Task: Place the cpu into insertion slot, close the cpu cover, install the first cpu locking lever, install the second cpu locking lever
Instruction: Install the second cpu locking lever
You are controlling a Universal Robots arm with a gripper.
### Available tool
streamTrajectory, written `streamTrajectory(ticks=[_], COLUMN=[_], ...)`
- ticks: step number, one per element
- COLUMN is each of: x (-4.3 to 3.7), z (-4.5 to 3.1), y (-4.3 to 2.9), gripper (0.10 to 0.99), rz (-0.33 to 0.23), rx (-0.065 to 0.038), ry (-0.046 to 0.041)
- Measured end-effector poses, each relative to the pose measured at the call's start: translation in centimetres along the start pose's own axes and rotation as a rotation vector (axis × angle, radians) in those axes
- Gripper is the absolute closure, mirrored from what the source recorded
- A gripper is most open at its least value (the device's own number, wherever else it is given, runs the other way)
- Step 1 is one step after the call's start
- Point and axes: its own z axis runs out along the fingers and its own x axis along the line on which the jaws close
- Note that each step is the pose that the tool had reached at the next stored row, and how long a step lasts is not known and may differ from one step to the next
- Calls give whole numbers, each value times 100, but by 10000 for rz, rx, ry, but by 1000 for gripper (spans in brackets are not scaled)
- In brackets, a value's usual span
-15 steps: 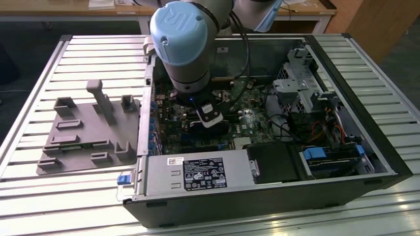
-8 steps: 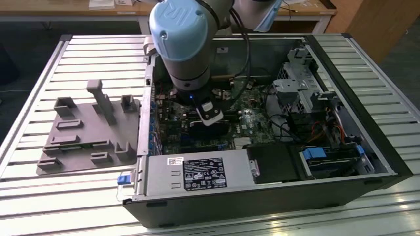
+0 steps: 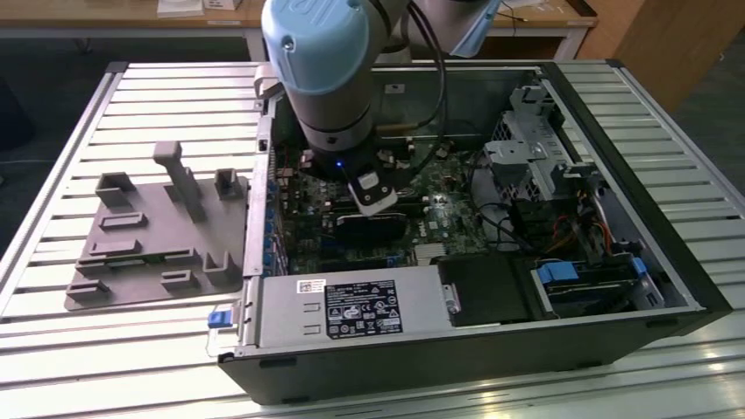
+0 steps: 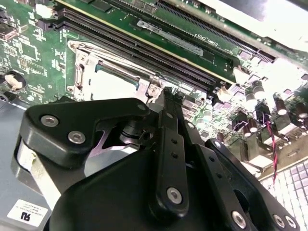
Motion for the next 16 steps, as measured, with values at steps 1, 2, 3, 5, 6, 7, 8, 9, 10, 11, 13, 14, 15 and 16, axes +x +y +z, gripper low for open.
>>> streamTrajectory(ticks=[1, 2, 3, 5, 6, 7, 8, 9, 10, 11, 13, 14, 15, 16], x=[0, -2, -7, -20, -29, -41, -52, -64, -78, -95, -133, -155, -176, -197], z=[-5, -9, -9, -7, -6, -4, -2, 0, 1, 4, 10, 12, 15, 18], y=[3, 4, 4, 6, 8, 10, 12, 14, 16, 18, 24, 27, 30, 33], gripper=[980, 980, 980, 980, 980, 980, 980, 980, 980, 980, 980, 980, 980, 980], rz=[4, 8, 18, 48, 63, 80, 96, 112, 126, 141, 168, 182, 194, 206], rx=[39, 82, 98, 127, 145, 163, 180, 195, 209, 220, 233, 239, 243, 247], ry=[-9, -16, -23, -37, -45, -54, -63, -70, -78, -85, -97, -102, -107, -112])
